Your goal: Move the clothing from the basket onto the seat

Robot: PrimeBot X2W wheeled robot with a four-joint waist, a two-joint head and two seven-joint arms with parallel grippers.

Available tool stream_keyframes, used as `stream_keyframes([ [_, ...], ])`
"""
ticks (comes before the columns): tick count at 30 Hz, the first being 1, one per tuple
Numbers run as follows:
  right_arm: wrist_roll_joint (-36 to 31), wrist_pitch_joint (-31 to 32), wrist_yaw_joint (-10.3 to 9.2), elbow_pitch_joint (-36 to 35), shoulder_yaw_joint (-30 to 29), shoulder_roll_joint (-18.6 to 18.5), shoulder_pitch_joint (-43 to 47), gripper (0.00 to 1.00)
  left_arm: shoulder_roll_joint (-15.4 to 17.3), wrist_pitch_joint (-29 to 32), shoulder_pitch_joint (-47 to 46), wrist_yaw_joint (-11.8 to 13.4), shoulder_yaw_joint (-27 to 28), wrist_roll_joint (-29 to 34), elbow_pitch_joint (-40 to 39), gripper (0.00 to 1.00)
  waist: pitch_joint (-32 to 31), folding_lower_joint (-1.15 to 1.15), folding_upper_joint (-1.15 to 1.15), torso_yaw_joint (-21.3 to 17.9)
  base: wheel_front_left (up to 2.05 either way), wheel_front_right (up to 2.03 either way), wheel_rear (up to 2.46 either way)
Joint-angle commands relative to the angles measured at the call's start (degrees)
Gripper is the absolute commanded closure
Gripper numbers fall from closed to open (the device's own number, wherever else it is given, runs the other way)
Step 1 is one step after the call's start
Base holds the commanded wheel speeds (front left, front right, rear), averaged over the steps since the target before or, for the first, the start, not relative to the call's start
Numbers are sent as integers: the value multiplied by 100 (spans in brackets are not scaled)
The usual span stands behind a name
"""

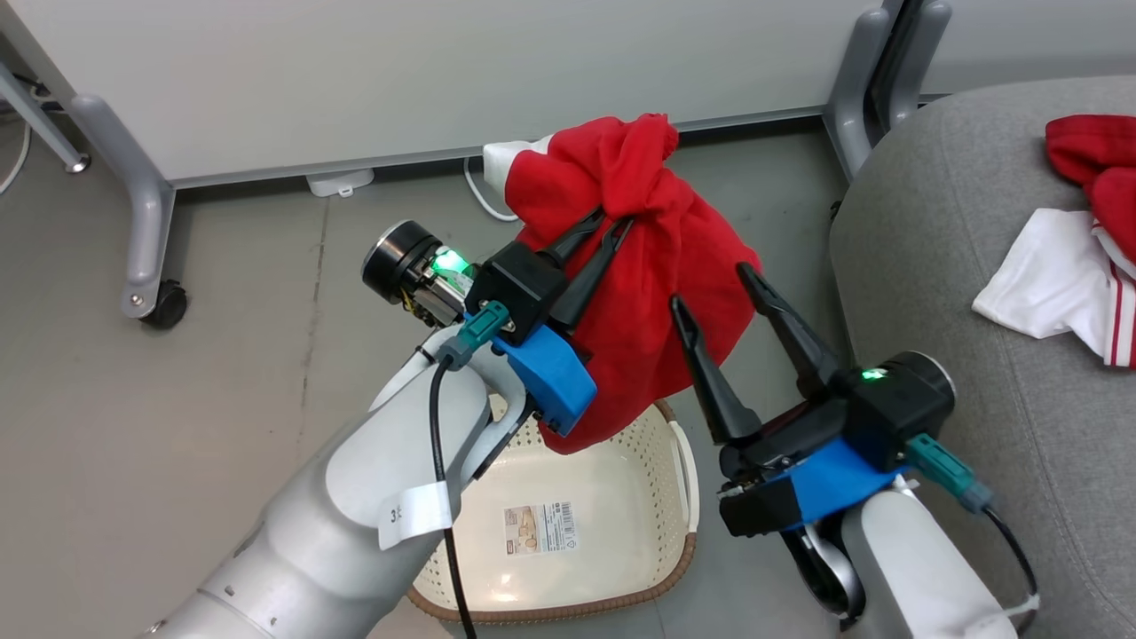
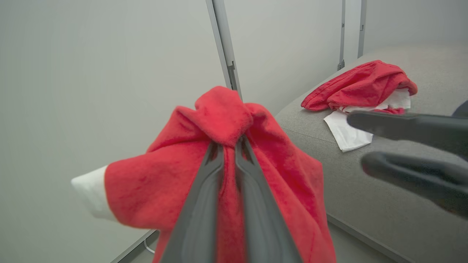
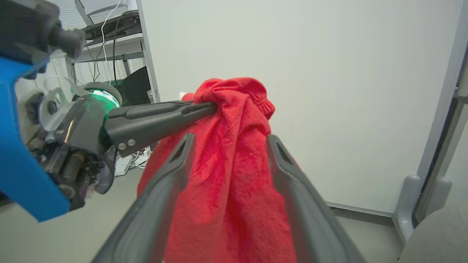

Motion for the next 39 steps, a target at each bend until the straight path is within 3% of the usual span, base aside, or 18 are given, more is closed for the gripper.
stream_keyframes([
  [1, 5, -20, 1, 87, 38, 2, -139, 0, -16, -26, -94, -11, 20, 38, -31, 100, 36, 0, 0, 27, 0, 0, 0],
  [14, 277, -20, 1, 1371, 505, 4, -895, 0, -238, -27, -245, -76, -16, 167, -146, 100, 259, 0, 0, 251, 0, 0, 0],
  [23, 856, -20, 1, 1793, 666, 5, -1312, 0, -334, -27, -206, -121, -11, 212, -232, 100, 298, 0, 0, 357, 0, 0, 0],
  [25, 977, -20, 1, 1814, 694, 5, -1378, 100, -348, -27, -175, -113, -1, 222, -232, 100, 295, 0, 0, 364, 0, 0, 0],
  [39, 1049, -20, 1, 1840, 729, 5, -1359, 100, -384, -27, -104, -158, 76, 287, -178, 100, 254, 0, 0, 373, 0, 0, 0],
])
